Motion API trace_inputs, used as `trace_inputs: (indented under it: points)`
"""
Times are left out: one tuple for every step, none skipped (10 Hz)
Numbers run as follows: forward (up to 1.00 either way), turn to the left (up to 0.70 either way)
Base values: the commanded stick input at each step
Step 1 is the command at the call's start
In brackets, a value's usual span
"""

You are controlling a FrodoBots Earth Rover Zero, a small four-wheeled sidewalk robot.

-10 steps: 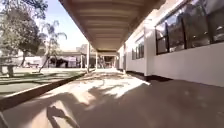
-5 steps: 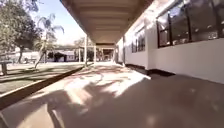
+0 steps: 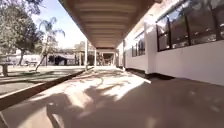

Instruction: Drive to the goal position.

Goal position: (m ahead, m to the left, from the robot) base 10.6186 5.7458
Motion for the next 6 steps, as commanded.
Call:
trace_inputs:
  points:
    - [0.7, 0.0]
    - [0.7, 0.0]
    - [0.7, 0.0]
    - [0.7, 0.0]
    - [0.7, 0.0]
    - [0.7, 0.0]
